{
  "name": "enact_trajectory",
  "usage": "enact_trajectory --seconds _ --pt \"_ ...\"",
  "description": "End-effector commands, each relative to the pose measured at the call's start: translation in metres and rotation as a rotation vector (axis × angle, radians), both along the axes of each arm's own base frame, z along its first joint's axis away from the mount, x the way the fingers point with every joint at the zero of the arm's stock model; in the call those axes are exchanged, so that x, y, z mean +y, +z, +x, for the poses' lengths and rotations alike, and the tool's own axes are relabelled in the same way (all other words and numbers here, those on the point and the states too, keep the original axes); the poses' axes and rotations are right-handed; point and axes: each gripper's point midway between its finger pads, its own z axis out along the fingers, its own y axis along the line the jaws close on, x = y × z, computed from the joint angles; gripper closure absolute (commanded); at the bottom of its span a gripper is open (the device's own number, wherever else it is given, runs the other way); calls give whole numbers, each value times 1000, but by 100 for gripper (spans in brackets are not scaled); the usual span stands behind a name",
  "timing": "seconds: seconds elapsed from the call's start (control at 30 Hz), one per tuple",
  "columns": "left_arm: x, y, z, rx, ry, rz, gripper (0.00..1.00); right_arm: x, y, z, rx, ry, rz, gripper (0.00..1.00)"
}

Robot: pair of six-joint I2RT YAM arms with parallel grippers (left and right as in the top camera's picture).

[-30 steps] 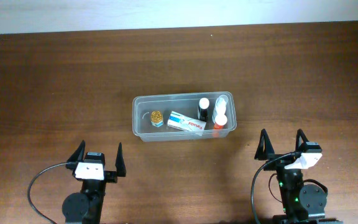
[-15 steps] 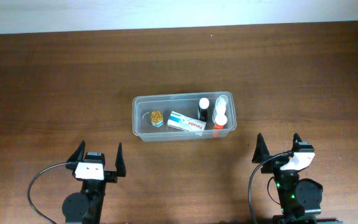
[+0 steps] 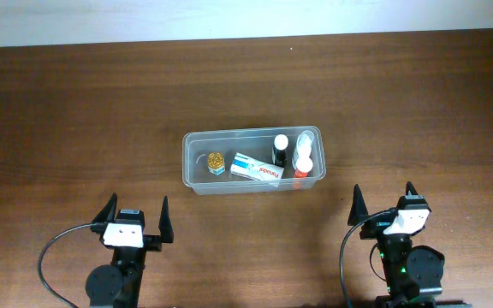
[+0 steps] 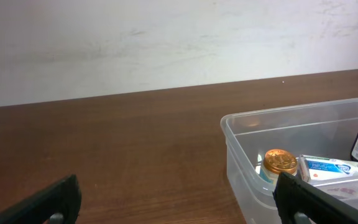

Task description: Pack container

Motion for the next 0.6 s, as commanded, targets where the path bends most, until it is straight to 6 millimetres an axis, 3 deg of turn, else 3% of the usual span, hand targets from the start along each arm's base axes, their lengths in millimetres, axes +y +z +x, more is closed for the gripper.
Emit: enact_trajectory --seconds 0.0,0.17,0.57 --pt "2 -1 0 -1 6 19 1 -4 -2 0 1 -13 -51 2" --pt "2 -1 0 -1 6 19 1 -4 -2 0 1 -8 -129 2" --pt "2 -1 0 0 6 19 1 -4 -2 0 1 -7 -131 2"
